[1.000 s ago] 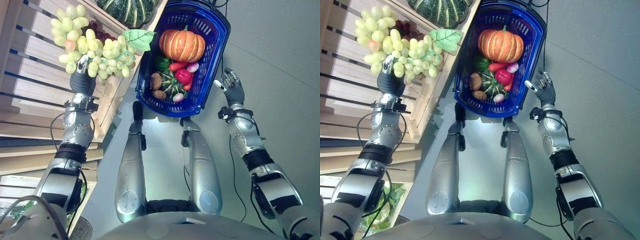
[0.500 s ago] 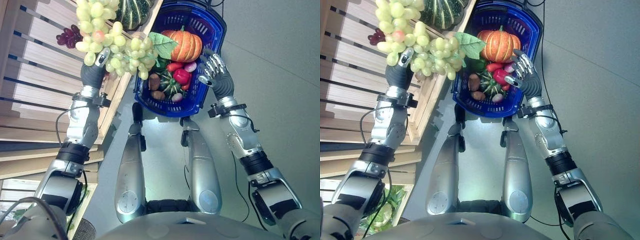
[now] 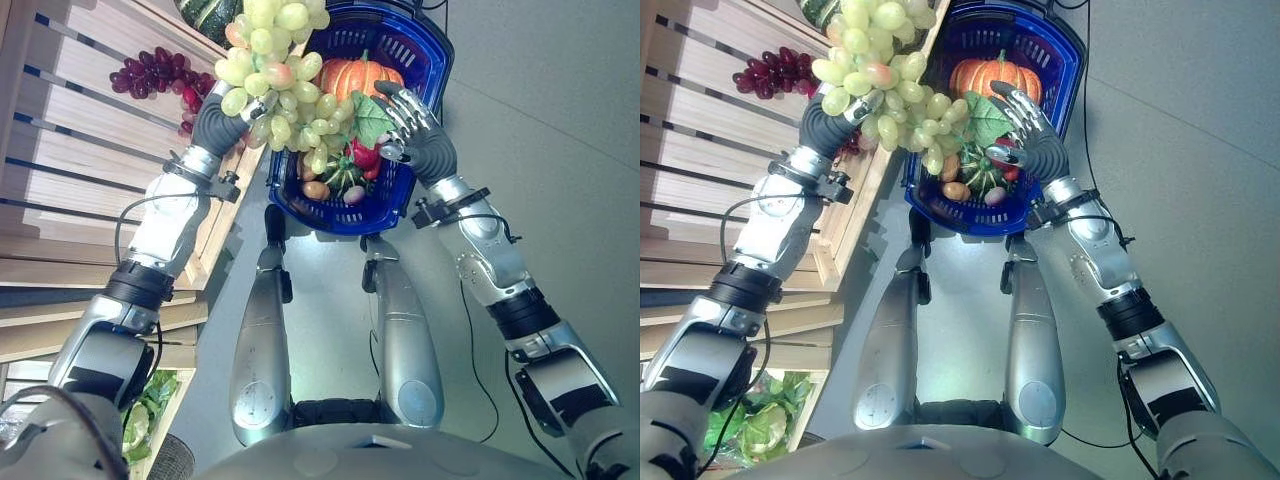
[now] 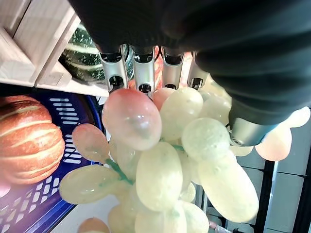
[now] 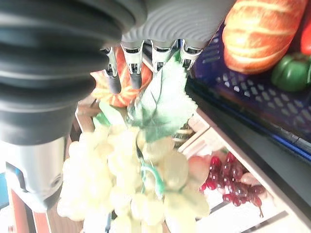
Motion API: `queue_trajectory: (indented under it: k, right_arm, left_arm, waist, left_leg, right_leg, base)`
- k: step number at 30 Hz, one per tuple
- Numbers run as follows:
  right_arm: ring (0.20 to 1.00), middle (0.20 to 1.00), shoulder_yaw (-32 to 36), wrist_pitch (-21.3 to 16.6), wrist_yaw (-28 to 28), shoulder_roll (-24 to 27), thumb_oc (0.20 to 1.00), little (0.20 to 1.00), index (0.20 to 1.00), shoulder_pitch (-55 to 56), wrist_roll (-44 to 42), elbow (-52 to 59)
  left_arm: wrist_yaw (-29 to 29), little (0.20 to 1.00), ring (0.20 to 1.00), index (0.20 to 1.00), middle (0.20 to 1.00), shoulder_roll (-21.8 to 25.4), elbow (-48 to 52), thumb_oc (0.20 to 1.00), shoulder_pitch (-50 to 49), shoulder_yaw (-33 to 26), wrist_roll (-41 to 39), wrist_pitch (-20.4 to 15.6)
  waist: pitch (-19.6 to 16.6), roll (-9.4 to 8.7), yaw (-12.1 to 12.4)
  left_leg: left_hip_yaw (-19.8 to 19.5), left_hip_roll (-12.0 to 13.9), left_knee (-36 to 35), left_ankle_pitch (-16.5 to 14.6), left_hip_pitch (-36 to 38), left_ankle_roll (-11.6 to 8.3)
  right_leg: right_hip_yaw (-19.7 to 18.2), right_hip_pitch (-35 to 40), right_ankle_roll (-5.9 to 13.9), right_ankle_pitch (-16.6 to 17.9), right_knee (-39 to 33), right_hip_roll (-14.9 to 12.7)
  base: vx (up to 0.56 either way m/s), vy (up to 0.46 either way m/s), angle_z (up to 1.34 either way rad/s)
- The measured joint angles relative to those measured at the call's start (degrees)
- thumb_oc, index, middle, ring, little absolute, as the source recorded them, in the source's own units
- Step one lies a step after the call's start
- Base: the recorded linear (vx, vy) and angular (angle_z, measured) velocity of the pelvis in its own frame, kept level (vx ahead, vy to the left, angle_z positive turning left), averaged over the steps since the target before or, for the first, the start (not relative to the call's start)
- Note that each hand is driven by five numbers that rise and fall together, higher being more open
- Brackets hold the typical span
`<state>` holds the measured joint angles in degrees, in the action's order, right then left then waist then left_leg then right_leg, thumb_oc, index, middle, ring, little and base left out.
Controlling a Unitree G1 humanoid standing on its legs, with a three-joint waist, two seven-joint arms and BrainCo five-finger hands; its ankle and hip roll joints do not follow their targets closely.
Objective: Pick up fruits and vegetables into the basket
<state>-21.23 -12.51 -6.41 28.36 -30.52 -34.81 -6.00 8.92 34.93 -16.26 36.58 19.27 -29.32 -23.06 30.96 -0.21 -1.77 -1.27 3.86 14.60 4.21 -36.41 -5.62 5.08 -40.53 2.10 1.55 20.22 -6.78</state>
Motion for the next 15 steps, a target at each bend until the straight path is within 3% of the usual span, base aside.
queue_trajectory:
  k: [15]
  right_arm:
    - [1.000,1.000,-4.8,2.4,-1.3,0.3,1.000,1.000,1.000,-3.8,-2.3,0.8]
  left_arm:
    - [1.7,0.200,0.200,0.200,0.200,0.0,4.0,0.200,0.7,4.1,0.0,0.8]
  waist:
    - [0.0,0.00,0.2]
  left_leg:
    - [0.0,0.0,-0.1,0.0,0.0,-0.02]
  right_leg:
    - [0.1,0.0,0.26,-0.2,0.0,0.0]
  base:
    - [0.00,0.000,0.00]
